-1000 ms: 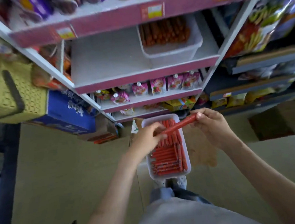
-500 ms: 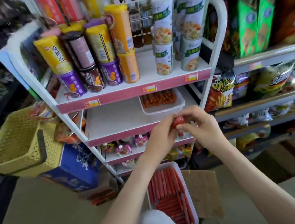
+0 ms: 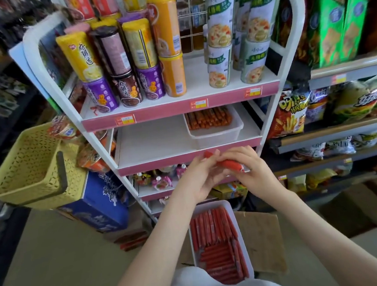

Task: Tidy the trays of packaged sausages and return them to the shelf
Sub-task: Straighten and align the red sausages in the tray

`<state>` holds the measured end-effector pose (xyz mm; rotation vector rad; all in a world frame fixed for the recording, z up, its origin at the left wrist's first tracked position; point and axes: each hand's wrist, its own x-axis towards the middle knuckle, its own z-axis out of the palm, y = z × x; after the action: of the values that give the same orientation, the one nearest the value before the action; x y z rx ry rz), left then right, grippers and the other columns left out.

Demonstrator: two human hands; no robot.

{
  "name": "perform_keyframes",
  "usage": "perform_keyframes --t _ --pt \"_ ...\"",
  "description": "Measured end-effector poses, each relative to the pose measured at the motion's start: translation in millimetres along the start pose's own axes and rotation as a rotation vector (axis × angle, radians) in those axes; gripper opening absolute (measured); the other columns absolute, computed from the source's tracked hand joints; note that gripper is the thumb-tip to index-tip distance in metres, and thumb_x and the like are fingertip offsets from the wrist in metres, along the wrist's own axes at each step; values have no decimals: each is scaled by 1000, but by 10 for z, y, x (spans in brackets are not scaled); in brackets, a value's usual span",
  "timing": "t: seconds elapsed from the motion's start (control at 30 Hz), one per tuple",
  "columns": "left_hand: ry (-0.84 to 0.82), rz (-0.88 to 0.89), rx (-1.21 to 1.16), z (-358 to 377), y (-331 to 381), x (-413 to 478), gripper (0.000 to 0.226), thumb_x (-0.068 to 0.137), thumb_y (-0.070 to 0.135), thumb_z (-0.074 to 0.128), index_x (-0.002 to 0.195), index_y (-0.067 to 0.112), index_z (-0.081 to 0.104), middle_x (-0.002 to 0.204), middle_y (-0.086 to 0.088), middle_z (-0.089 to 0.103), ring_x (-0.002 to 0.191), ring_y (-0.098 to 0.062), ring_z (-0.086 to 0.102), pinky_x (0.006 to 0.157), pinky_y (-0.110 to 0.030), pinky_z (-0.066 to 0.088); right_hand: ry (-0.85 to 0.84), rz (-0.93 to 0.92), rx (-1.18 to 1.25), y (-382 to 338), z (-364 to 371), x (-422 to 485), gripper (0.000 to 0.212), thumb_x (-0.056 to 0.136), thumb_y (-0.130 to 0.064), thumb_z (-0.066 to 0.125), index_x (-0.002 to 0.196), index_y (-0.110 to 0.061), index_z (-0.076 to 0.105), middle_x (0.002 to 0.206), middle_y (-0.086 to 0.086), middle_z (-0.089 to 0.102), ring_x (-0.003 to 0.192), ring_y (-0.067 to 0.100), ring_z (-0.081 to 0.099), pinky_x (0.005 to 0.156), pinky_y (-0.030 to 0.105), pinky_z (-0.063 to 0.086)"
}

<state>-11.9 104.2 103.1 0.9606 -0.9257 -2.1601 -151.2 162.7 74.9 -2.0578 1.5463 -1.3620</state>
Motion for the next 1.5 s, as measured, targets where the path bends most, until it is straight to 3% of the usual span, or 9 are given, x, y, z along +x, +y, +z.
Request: perform_keyframes --t 0.13,0.33,0.47,0.8,0.97,1.13,1.33,1.4,1.5 --pt "225 168 766 -107 -59 -124 59 90 53 49 142 30 34 140 6 44 125 -9 45 94 -24 39 -27 293 152 -20 48 -40 16 94 -14 56 96 -29 59 89 -12 63 91 5 59 85 28 49" --pt "53 819 1047 -46 -106 -289 24 91 27 59 114 24 63 113 13 61 110 1 51 94 -13 40 -110 261 143 -39 136 -58 39 95 0 48 119 -31 50 105 -19 60 101 1 59 88 23 49" --pt "174 893 967 -62 -112 -280 14 88 15 64 99 20 69 98 15 64 99 -1 57 86 -17 47 -95 223 123 -45 182 -33 30 90 1 56 113 -18 57 97 3 64 91 18 59 79 26 48" --pt "390 633 375 -300 -65 -288 11 86 16 67 94 21 62 89 6 65 84 -5 63 74 -18 49 -200 467 208 12 290 -79 20 90 -17 64 105 -30 59 84 -4 63 73 6 57 67 18 44" --pt "217 294 718 -463 -360 -115 21 88 19 65 104 29 57 101 14 63 94 7 58 81 -14 46 -284 613 321 60 502 -152 22 93 -9 57 102 -29 61 78 6 66 63 6 59 63 23 49" --pt "380 120 768 -628 -780 112 20 92 23 60 111 18 60 99 11 58 102 -10 57 87 -27 47 -380 730 382 274 761 -395 37 88 -7 64 102 -41 58 97 -4 70 91 9 66 83 29 53" --pt "537 -122 865 -1247 -1506 581 16 91 30 58 98 16 60 85 2 66 77 -11 63 72 -31 51 -340 1030 465 931 1314 -1069 27 93 -20 60 118 -29 60 113 -4 67 104 9 63 95 28 48" --pt "546 -186 955 -1563 -1785 771 15 91 26 58 94 12 60 82 -4 68 73 -19 65 71 -40 53 -383 1094 339 1233 1562 -1442 27 95 -27 57 122 -30 58 122 -1 63 111 13 59 100 34 45" --pt "511 -275 1141 -1979 -2233 1001 17 94 24 56 92 8 60 81 -3 64 76 -21 63 63 -28 42 -583 1077 98 1620 1900 -2007 41 97 -21 52 137 -20 47 136 4 52 122 22 51 104 36 40"
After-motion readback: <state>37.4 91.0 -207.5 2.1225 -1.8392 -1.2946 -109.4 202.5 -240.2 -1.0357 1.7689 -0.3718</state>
